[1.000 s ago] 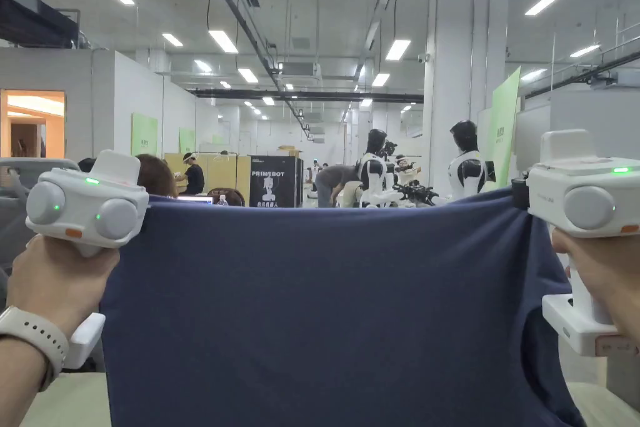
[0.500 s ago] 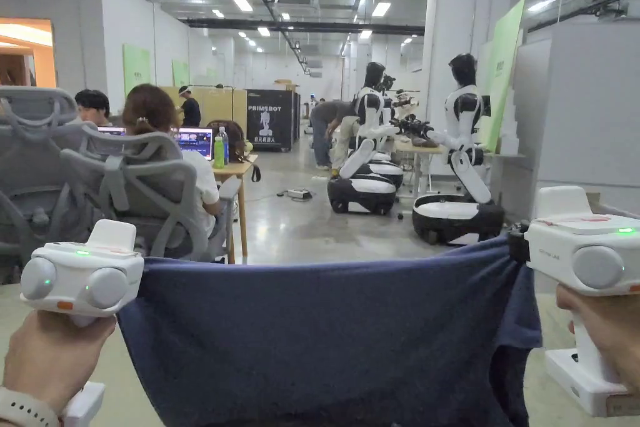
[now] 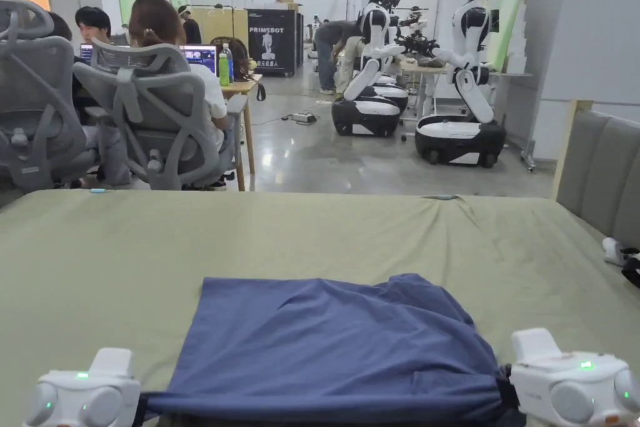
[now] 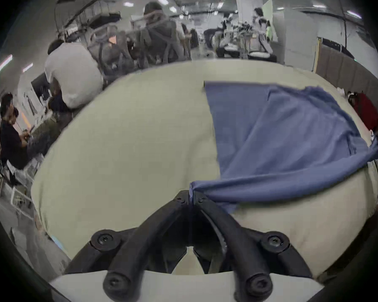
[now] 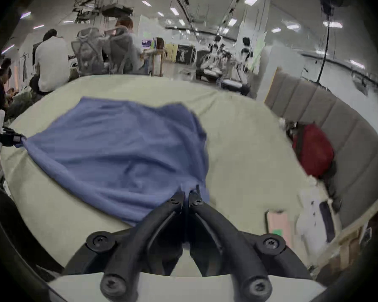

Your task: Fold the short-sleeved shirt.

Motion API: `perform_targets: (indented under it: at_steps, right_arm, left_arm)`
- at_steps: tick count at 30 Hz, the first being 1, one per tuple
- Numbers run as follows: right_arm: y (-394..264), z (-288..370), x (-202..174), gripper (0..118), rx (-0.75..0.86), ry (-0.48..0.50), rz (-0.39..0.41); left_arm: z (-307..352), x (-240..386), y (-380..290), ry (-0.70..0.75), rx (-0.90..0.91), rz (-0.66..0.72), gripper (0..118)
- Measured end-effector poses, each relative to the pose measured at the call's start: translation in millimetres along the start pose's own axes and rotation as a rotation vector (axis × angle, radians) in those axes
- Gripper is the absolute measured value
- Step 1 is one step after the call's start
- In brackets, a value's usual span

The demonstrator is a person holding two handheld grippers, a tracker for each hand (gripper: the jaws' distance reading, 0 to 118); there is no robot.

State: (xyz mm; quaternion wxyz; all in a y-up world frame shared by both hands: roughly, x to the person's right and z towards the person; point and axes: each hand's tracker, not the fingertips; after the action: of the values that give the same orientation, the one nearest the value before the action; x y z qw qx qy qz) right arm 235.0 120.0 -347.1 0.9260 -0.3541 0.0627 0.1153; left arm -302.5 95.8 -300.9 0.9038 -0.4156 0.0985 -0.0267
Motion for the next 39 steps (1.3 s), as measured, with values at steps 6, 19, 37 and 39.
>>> perform_targets:
  at_steps: [6, 19, 37, 39]
  right_arm:
    - [-19.6, 15.3, -3.0, 82, 0.038, 0.032, -0.104]
    - [14.4, 59.8, -69.3, 12, 0.239, 0.076, -0.009]
    - [-4.5, 30.4, -39.3, 0, 0.158, 0.080, -0.086]
    - [-8.1, 30.6, -33.9, 0, 0.146, 0.075, -0.092]
  left_arm:
    - [16.0, -1.1, -0.7, -0.047, 0.147, 0.070, 100]
    - [84.9, 54.9, 26.5, -0.136, 0.337, -0.071, 0]
    - [-23.0, -23.6, 11.5, -0.205, -0.143, 0.144, 80]
    - [-38.1, -22.4, 6.9, -0.236, -0.186, 0.155, 32]
